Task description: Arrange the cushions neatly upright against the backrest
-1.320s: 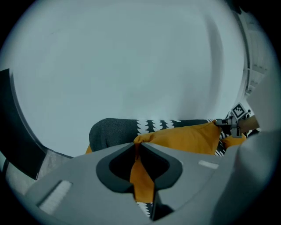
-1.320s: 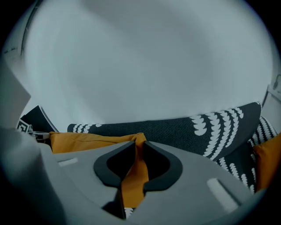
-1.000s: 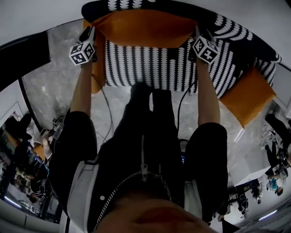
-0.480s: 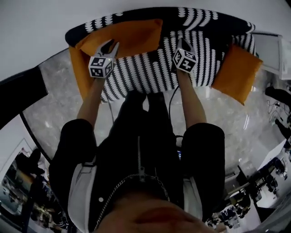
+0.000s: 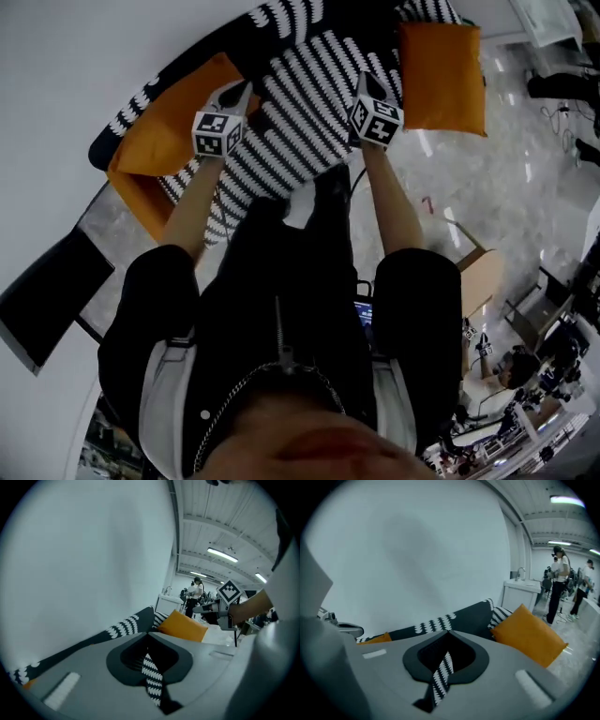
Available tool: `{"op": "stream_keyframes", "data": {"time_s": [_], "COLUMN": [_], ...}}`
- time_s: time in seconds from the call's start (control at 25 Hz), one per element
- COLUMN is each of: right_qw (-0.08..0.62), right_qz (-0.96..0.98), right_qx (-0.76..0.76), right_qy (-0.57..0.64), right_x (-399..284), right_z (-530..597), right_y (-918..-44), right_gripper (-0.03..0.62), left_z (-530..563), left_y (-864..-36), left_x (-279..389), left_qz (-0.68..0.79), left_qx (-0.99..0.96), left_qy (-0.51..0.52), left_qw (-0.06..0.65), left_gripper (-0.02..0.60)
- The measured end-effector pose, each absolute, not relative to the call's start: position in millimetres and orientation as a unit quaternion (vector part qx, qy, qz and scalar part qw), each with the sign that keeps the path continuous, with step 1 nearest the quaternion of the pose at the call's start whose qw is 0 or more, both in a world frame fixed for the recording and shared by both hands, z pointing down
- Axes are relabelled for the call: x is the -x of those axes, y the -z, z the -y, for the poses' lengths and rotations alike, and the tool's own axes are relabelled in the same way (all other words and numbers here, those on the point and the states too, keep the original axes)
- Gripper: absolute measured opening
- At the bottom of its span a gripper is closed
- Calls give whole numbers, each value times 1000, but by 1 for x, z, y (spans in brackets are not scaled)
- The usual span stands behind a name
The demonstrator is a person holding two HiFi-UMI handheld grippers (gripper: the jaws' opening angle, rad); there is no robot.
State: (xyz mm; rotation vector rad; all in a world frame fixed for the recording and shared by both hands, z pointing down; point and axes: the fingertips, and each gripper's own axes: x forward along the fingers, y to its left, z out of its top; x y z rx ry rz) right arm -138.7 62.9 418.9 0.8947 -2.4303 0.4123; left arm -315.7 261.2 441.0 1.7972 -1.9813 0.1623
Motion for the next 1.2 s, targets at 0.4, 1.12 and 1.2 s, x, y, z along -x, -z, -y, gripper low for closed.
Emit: {"op": "stream_keyframes", "data": {"time_s": [0.4, 1.12, 1.2], "right_qw": [181, 190, 185], "right_qz": [836, 807, 805], "right_qx": [-480, -511, -516], "right_qy": [-196, -227, -229], "right_x": [-28, -166, -177], "right_z": [100, 336, 347], "right_y": [-414, -492, -496], "right_gripper": [3, 3, 3], "left_z": [-56, 276, 298], "left_y": [-420, -476, -482], "left_x": [206, 51, 39], "left_qz": [622, 545, 532], "left_qx": [-751, -802, -810], "left_qy": [-83, -121, -131], "left_qw": [203, 212, 209], "left_gripper": [11, 11, 11]}}
